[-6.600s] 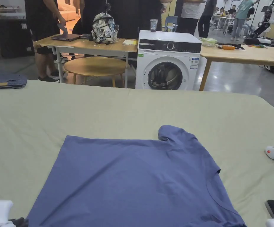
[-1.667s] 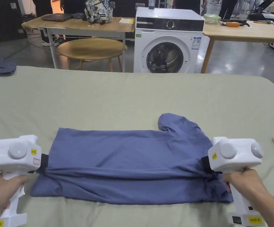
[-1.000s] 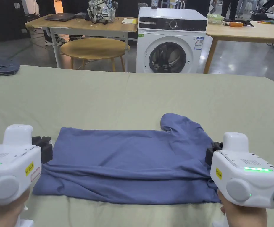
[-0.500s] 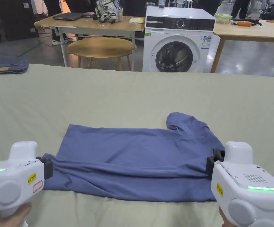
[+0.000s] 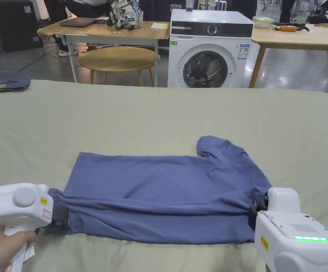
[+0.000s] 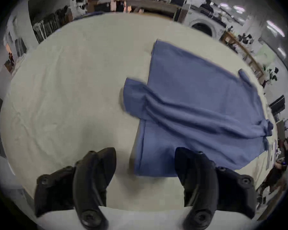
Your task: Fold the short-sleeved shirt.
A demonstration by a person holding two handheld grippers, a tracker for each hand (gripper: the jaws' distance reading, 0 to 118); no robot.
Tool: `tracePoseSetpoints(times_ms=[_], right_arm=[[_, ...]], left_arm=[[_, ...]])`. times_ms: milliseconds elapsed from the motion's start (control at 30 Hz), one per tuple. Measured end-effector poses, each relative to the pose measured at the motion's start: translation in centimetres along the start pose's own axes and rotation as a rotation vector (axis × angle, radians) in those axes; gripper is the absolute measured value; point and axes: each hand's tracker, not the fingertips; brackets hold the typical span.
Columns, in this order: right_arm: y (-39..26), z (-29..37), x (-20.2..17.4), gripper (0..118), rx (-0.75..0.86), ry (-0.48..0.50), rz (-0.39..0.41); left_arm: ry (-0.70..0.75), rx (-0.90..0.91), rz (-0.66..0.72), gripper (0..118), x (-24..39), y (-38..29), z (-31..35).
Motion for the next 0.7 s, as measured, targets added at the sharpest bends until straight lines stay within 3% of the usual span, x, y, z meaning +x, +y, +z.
tracePoseSetpoints(times_ms=[133,233,333,567,633,700], right_arm=[[-0.6,-0.4,0.9,0,-0.025,-0.009,-0.001],[-1.0,-0.5,1.6,0,-0.043,-0.012,-0.003],[-1.5,-1.3,2.7,0,-0.066,-0.017,-0.003],[-1.2,-2.3,6.6,0,-0.147,-0.057,0.022],[-0.9,-3.0,8.1,11,-0.185,-0.065,0.018],[-0.7,-3.9,9.1,44,-0.229,-0.065,0.019]], left_arm=[[0.053,0.062,-0.078,70,2.0,-1.4,1.1],[0.029,0.080,-0.099,46,2.2,-1.9,1.7],[-0.025,0.114,-0.106,5,2.0,-2.7,2.6],[-0.092,0.220,-0.076,1,-0.3,-4.5,5.4],[-0.105,0.233,-0.083,1,-0.6,-4.7,5.5],[-0.105,0.243,-0.080,1,-0.7,-5.0,5.9]])
